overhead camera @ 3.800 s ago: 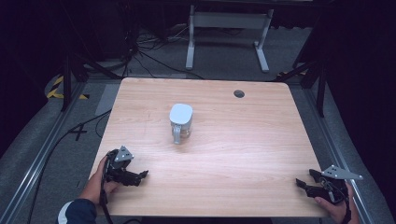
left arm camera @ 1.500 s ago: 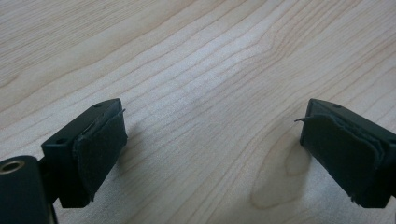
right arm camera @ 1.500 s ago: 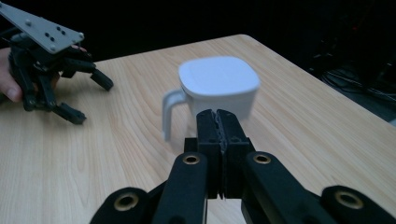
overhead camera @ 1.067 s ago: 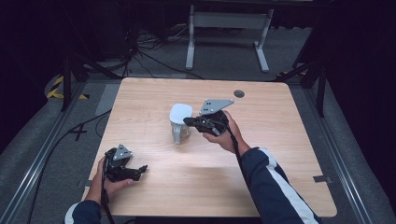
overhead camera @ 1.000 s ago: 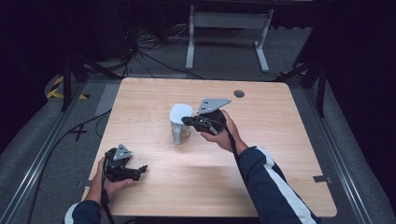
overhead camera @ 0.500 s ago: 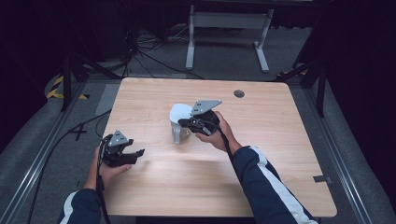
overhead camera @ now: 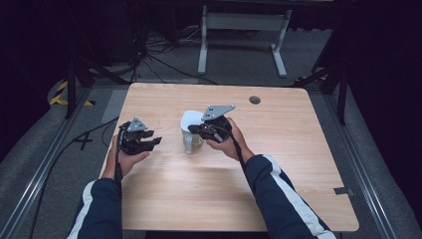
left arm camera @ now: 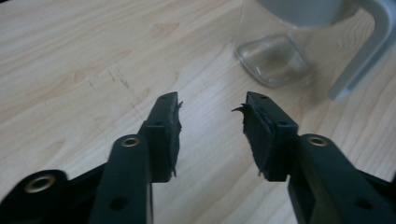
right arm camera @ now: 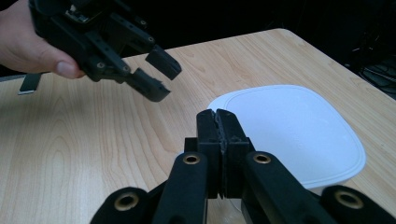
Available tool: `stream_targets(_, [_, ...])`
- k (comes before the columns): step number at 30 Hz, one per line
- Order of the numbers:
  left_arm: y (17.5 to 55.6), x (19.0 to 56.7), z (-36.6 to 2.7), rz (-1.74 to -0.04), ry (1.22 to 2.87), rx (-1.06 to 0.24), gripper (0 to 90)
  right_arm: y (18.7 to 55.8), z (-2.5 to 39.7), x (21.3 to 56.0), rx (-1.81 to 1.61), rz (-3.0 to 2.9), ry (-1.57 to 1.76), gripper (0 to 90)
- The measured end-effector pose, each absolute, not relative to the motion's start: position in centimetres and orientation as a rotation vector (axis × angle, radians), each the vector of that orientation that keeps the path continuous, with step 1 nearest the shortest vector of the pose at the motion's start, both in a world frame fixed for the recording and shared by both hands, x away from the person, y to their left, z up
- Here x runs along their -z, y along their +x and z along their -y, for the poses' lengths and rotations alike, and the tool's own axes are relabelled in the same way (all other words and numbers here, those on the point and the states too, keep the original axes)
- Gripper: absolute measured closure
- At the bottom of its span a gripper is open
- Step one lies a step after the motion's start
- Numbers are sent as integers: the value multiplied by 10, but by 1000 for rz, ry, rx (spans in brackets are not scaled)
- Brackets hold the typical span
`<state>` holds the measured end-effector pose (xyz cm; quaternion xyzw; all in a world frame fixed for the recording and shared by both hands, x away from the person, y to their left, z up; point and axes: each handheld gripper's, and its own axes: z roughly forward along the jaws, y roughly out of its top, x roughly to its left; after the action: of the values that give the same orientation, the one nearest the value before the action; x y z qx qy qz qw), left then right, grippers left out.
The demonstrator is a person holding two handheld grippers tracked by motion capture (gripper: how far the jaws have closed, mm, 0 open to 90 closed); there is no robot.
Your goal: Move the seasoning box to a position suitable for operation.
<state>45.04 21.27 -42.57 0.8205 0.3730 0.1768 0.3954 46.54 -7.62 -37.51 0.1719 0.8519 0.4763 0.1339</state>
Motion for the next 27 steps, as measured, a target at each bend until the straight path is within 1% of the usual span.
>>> stream_targets(5, [465, 415, -204, -963, 2038, -451, 622, 466, 77, 375, -1388, -2475, 509, 898])
stream_targets(9, [478, 403, -194, -957, 2001, -463, 620, 466, 77, 375, -1385, -2474, 503, 899])
stream_targets(15, [493, 396, -175, -943, 2002, -456, 649, 463, 76, 376, -1377, -2482, 488, 899])
stream_targets(18, [497, 395, -169, -928, 2005, -452, 682, 461, 73, 377, -1360, -2484, 477, 899])
stream_targets(20, [498, 394, -166, -917, 2007, -456, 738, 460, 72, 380, -1349, -2494, 472, 899])
stream_targets(24, [500, 391, -161, -884, 2001, -458, 811, 460, 69, 384, -1307, -2504, 470, 899])
stream_targets(27, [502, 387, -158, -850, 2001, -455, 817, 461, 71, 385, -1331, -2501, 479, 899])
